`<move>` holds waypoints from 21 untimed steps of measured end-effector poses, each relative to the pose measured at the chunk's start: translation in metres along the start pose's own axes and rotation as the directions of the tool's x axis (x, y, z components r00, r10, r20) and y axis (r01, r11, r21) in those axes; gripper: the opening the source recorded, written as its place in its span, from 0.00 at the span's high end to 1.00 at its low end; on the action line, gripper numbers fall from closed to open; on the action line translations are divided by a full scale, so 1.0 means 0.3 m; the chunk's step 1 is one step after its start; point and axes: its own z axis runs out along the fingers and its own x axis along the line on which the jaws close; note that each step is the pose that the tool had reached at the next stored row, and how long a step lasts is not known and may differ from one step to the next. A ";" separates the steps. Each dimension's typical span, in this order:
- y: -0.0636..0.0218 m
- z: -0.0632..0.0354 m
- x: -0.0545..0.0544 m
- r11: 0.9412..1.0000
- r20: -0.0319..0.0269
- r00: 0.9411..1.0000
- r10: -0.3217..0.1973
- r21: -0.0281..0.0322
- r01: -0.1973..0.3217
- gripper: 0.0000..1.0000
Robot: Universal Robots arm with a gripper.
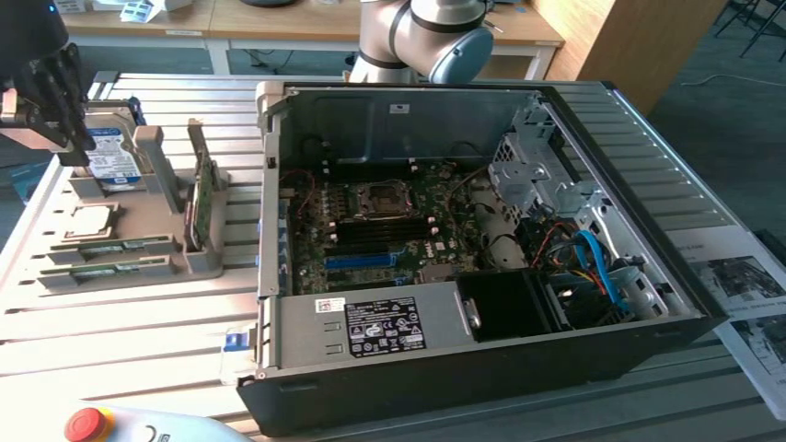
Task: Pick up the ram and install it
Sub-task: 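Pick up the ram and move it above insertion slot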
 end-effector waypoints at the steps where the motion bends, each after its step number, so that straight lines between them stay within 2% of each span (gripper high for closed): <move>1: 0.000 0.000 0.000 1.000 0.000 1.000 0.000 0.000 0.000 0.69; 11: 0.000 0.002 0.000 1.000 0.000 1.000 0.000 0.000 0.000 0.69; 21: -0.001 0.019 0.000 1.000 0.000 1.000 0.000 0.000 0.000 0.69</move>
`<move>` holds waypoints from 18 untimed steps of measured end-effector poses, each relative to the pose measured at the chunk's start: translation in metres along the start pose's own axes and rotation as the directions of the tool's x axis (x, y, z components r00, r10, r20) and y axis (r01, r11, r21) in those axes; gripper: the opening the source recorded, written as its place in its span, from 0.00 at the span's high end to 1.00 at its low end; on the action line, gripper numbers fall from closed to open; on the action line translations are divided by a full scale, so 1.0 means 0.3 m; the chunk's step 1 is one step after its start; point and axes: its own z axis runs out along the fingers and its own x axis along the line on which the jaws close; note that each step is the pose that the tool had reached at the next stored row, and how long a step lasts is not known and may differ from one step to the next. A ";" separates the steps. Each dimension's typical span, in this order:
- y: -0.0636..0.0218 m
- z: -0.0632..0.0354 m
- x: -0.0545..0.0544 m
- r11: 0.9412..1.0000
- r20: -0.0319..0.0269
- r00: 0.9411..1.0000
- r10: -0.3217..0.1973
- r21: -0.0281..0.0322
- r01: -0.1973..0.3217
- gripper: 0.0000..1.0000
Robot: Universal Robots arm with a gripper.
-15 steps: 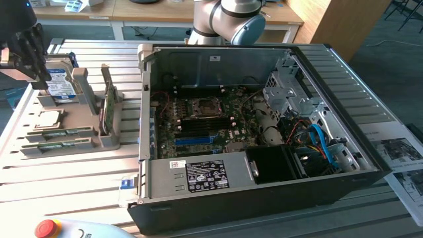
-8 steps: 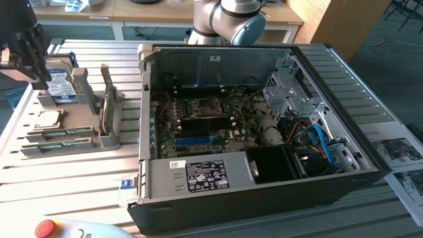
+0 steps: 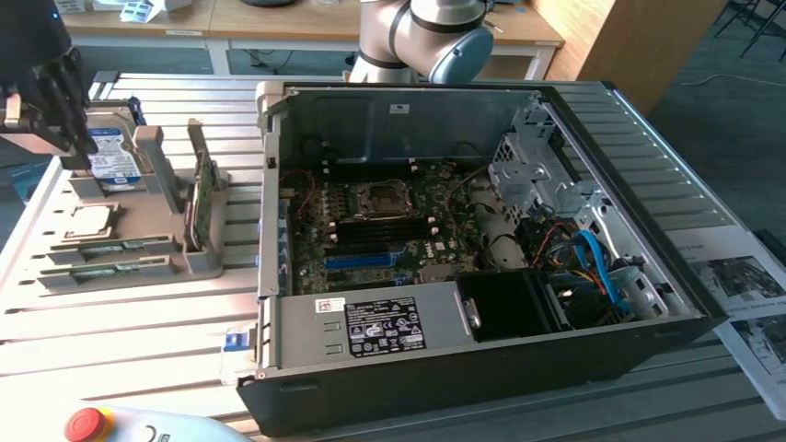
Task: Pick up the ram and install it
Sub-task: 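Pick up the ram and move it above insertion slot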
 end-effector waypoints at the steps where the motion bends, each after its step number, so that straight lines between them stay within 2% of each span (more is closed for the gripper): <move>1: 0.000 0.002 0.000 1.000 0.000 1.000 0.000 0.000 0.000 0.69; 18: 0.000 0.025 0.007 1.000 0.000 1.000 0.000 0.000 0.000 0.69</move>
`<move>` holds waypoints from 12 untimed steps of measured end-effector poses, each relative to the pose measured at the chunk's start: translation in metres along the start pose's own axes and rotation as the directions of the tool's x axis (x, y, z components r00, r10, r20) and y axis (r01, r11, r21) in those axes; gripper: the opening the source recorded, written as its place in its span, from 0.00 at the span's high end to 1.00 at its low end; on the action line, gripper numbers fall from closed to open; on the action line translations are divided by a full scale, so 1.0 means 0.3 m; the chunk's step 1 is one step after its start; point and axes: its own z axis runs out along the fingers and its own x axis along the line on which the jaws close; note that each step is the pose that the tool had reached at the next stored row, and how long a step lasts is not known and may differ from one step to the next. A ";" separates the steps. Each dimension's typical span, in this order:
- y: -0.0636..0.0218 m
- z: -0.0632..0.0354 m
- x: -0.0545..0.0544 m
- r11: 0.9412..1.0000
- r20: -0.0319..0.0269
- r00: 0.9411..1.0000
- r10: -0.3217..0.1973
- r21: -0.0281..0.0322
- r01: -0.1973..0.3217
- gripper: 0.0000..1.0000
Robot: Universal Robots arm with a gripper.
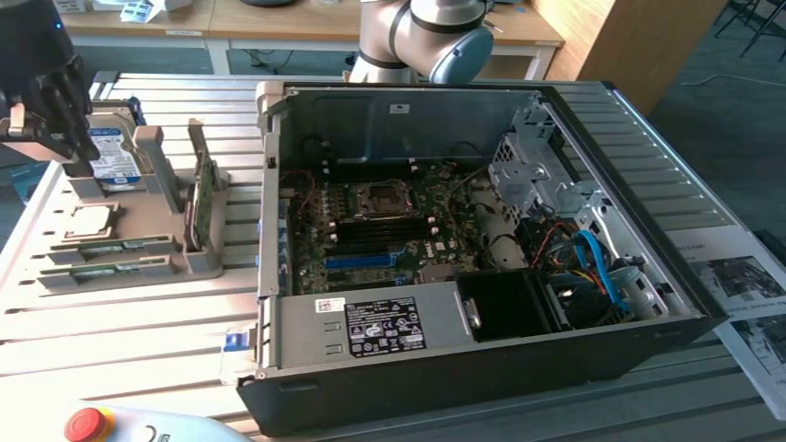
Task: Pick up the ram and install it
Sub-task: 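Pick up the ram and move it above insertion slot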
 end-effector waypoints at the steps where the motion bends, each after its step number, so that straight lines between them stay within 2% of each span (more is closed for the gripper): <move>1: 0.000 0.002 0.001 1.000 0.000 1.000 0.000 0.000 0.000 0.69; 12: 0.002 0.012 0.021 1.000 0.000 1.000 0.000 0.000 0.000 0.69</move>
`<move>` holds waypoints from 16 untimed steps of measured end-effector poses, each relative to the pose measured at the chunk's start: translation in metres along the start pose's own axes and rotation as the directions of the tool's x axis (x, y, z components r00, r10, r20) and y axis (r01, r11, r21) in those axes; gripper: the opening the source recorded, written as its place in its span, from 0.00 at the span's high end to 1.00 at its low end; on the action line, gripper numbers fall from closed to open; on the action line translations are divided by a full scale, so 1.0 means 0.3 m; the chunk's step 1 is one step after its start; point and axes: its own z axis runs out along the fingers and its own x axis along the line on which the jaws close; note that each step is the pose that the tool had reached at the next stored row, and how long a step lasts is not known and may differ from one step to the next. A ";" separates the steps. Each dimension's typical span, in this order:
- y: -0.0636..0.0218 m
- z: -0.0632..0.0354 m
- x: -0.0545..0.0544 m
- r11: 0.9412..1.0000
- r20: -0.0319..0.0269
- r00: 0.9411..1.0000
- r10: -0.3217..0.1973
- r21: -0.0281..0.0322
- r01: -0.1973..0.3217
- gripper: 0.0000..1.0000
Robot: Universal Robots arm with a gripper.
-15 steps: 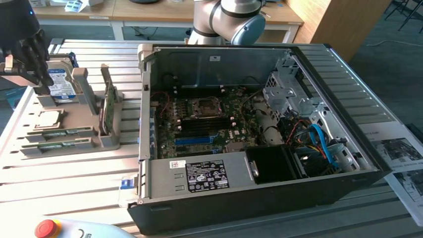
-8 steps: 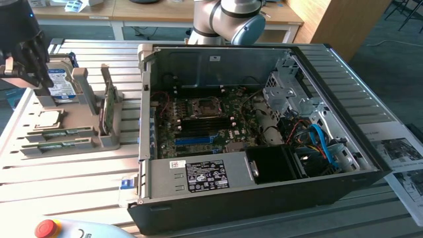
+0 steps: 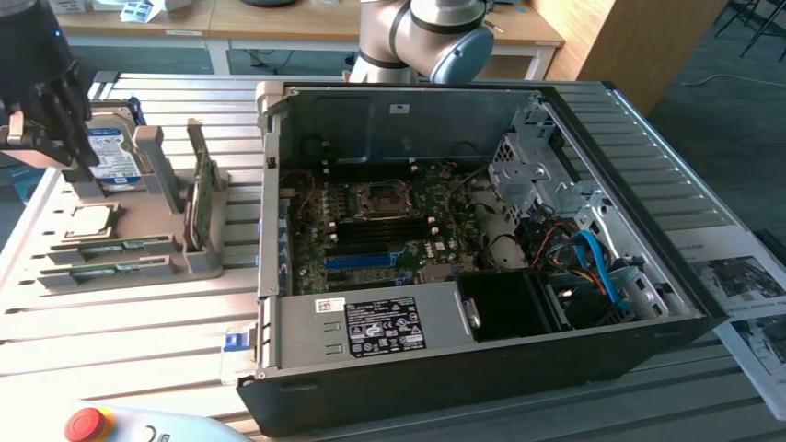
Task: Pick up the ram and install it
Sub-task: 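Pick up the ram and move it above insertion slot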
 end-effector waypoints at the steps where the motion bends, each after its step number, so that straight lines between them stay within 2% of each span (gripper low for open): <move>1: 0.000 0.001 0.002 1.000 0.000 1.000 0.000 0.000 0.000 0.69; 16: 0.002 0.014 0.023 1.000 0.000 1.000 0.000 0.000 0.000 0.69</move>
